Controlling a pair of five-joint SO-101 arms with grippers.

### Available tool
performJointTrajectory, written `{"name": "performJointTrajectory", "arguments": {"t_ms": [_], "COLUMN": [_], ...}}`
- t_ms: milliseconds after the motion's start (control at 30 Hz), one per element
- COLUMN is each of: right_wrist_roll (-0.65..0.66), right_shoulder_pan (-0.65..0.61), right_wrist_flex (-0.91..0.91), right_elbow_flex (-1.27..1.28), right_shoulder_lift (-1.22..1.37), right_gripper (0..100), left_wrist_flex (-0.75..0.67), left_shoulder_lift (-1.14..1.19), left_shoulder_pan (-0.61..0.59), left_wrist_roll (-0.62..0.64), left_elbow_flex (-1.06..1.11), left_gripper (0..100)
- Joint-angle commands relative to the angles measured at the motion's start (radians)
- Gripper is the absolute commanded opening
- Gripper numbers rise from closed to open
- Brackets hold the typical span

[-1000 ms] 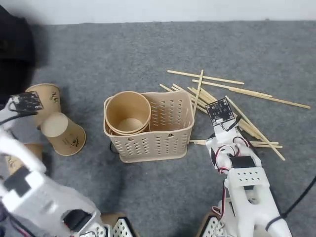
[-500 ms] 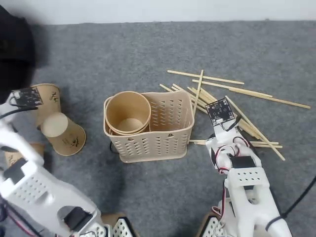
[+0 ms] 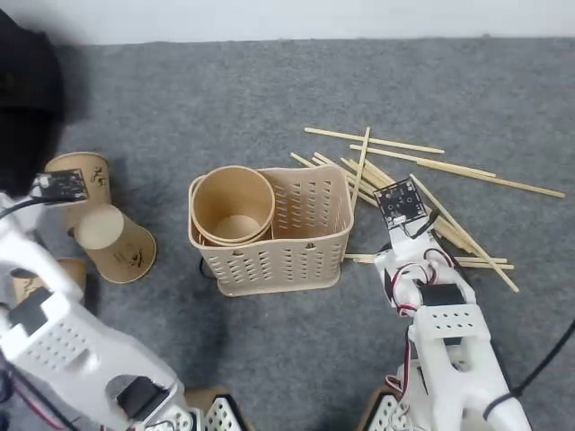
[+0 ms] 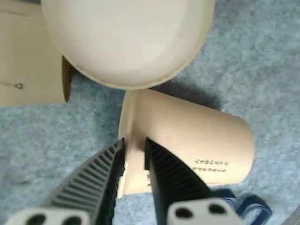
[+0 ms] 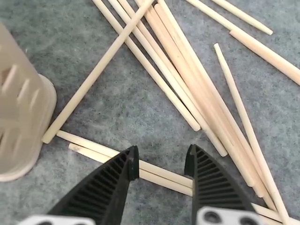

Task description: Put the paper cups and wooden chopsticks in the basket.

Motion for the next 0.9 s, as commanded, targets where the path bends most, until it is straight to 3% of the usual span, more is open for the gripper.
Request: {"name": "performJointTrajectory", "arguments": {"t_ms": [0,167,367,867], "right_wrist_roll": [0.014,0.014,0.014,0.014], "right_shoulder_pan": [-0.01,-0.01,-0.008,-0.007], "right_wrist_flex": [-0.018,-0.018,-0.018,-0.018], "right_elbow_flex": [-0.005,-0.005,-0.005,-0.005], "right_shoulder_lift": [-0.005,-0.005,-0.005,-0.007], "right_gripper": [18.0,18.0,18.0,18.0], "left_wrist_flex": [0.021,0.023,0.025,0.023], "left_shoulder_lift": [0.011,0.011,-0.052,-0.465], "left_shoulder_pan": [0.003,0.021,0.017,-0.003], "left_wrist_roll": [-0.012,0.101,0.101,0.144], "left_elbow_flex": [0.031,-0.047,-0.028,0.11], "left_gripper": [1,1,1,1]}}
